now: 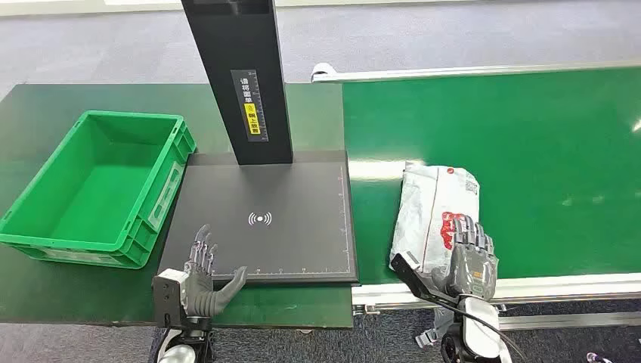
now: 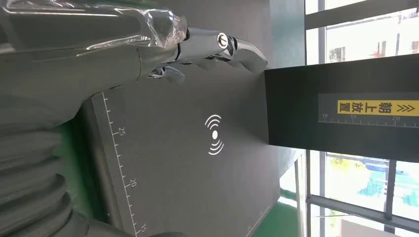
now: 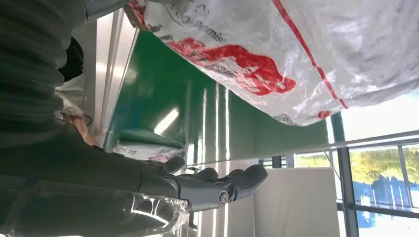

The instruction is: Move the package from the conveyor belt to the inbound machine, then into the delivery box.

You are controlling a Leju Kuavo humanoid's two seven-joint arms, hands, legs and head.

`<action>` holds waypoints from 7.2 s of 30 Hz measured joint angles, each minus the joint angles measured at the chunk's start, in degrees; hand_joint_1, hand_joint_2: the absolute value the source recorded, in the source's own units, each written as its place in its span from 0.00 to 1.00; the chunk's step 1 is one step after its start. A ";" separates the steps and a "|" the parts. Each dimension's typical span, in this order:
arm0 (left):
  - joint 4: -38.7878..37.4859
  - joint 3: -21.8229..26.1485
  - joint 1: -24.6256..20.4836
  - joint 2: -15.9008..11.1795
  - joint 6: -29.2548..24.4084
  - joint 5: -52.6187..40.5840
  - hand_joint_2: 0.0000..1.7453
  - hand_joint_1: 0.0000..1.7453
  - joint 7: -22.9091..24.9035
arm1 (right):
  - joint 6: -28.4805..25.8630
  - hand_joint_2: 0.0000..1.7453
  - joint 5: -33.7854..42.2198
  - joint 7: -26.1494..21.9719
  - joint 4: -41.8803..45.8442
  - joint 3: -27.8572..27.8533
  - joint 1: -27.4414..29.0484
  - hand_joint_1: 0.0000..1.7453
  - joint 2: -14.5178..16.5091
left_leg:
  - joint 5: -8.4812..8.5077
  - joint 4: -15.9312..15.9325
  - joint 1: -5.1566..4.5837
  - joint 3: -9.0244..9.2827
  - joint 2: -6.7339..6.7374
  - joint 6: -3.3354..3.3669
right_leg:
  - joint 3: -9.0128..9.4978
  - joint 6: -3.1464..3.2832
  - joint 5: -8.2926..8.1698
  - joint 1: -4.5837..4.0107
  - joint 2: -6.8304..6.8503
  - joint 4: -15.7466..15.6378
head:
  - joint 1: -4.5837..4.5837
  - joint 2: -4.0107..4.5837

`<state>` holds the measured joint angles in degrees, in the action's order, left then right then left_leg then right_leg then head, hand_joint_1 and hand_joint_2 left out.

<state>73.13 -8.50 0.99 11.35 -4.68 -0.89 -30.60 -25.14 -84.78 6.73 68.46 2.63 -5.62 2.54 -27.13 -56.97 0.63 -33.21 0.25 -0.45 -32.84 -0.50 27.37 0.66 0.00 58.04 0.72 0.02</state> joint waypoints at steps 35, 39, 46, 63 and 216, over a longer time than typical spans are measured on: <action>-3.89 -3.17 -4.73 0.96 1.23 0.36 1.00 0.00 0.30 | -7.17 1.00 18.80 -9.94 -42.65 -3.27 -21.99 0.00 3.75 | 0.04 -0.01 0.00 0.12 0.05 0.02 | 0.08 0.02 -0.06 0.00 0.00 0.00 | 0.00 -0.01; -3.89 -3.17 -4.73 1.02 1.22 0.36 1.00 0.00 0.42 | -6.96 1.00 18.84 -10.03 -43.53 -3.57 -22.39 0.00 4.08 | 0.04 -0.01 0.00 0.15 0.04 0.02 | 0.10 0.03 -0.06 0.00 0.00 0.00 | 0.00 -0.01; -3.92 -3.17 -4.86 1.04 1.12 0.34 1.00 0.00 0.60 | -6.75 1.00 18.86 -10.03 -44.42 -3.70 -22.75 0.00 4.43 | 0.04 -0.01 0.00 0.17 0.04 0.02 | 0.14 0.02 -0.06 0.00 0.00 0.00 | 0.01 -0.01; -4.02 -3.14 -5.06 1.01 1.03 0.27 1.00 0.00 0.87 | -5.25 1.00 19.41 -11.32 -45.38 -3.74 -23.36 1.00 4.98 | 0.04 -0.01 0.00 0.31 0.04 0.02 | 0.28 0.02 -0.05 0.00 0.01 0.00 | 0.01 -0.01; -36.91 -17.46 -27.70 0.63 -22.56 -44.73 1.00 0.00 9.64 | 12.69 1.00 59.85 -24.74 18.04 11.04 -1.26 0.00 -3.08 | 0.13 -0.02 0.01 -0.03 -0.01 0.03 | -0.03 0.07 -0.12 -0.01 0.02 -0.01 | 0.01 -0.01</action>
<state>36.23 -25.97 -26.71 11.99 -27.23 -45.62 -20.96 -12.44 -24.94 -18.01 86.49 13.68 -6.88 -0.55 -27.00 -56.98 0.63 -33.24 0.24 -0.42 -32.87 -0.43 27.25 0.65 0.03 58.03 0.73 0.02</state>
